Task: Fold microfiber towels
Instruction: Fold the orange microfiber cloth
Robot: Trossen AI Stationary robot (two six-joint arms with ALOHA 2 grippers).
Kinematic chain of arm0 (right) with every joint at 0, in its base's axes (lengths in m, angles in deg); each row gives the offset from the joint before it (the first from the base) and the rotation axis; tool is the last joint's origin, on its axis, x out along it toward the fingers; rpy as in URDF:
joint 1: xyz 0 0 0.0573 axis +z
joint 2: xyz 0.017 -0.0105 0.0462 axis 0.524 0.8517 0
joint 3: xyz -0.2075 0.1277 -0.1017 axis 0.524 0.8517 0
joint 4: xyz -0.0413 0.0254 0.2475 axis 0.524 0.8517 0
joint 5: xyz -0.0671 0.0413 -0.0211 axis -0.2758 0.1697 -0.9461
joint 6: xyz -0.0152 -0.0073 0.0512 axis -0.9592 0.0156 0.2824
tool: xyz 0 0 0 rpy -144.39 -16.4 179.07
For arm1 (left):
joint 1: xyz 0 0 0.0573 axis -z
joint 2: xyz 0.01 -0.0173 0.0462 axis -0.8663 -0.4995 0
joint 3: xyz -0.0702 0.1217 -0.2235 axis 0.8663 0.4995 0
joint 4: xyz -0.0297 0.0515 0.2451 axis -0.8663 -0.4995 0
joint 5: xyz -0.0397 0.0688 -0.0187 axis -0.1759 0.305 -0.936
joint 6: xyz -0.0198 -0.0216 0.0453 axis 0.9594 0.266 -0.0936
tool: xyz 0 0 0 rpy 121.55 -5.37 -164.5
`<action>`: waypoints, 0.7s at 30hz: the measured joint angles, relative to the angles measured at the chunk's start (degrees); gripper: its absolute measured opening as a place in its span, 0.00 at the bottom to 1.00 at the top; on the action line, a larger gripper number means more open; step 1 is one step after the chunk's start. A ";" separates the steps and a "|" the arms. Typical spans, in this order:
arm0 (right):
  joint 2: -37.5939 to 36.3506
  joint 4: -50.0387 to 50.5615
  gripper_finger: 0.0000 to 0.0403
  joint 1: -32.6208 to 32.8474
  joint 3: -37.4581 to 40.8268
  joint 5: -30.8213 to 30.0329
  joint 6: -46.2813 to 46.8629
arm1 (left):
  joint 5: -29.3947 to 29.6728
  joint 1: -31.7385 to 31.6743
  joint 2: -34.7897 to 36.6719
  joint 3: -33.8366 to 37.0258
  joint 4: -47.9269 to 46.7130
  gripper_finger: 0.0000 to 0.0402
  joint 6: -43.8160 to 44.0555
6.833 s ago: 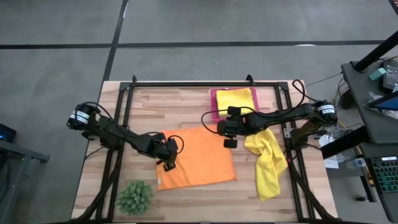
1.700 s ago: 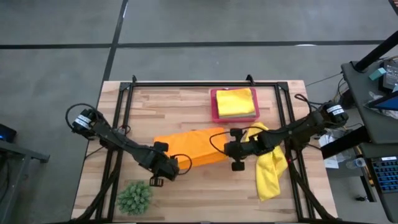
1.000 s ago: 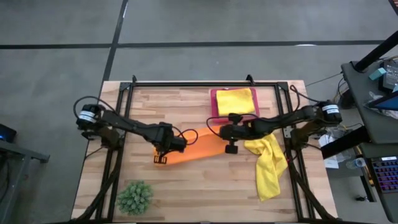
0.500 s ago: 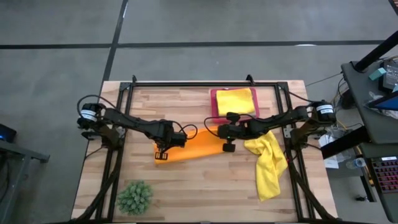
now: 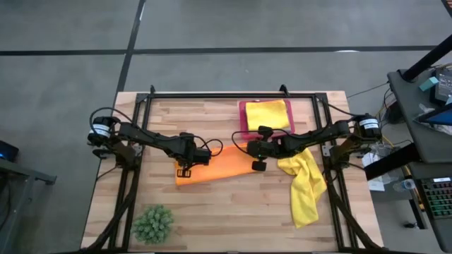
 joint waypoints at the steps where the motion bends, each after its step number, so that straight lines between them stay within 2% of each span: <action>1: 0.00 0.01 0.28 0.00 0.00 0.00 -0.02 | 0.56 0.00 0.00 0.00 0.00 0.22 0.02; 7: -0.25 0.25 0.38 0.00 0.00 0.02 -0.05 | 5.62 -0.02 0.00 0.00 -0.10 0.40 -0.02; 11: -0.26 0.46 0.40 0.02 0.00 0.09 -0.01 | 7.17 -0.02 0.03 0.00 -0.87 0.48 -0.07; 15: -0.31 0.56 0.40 0.15 0.00 0.61 0.64 | 6.74 0.30 1.34 -0.05 -2.81 0.50 0.88; 19: -0.33 0.55 0.38 0.15 0.00 1.27 3.45 | 2.61 0.67 3.80 -0.18 -3.95 0.49 4.33; 21: -0.33 0.42 0.36 0.13 0.00 3.96 4.61 | 0.53 0.89 5.09 0.29 -3.28 0.47 5.87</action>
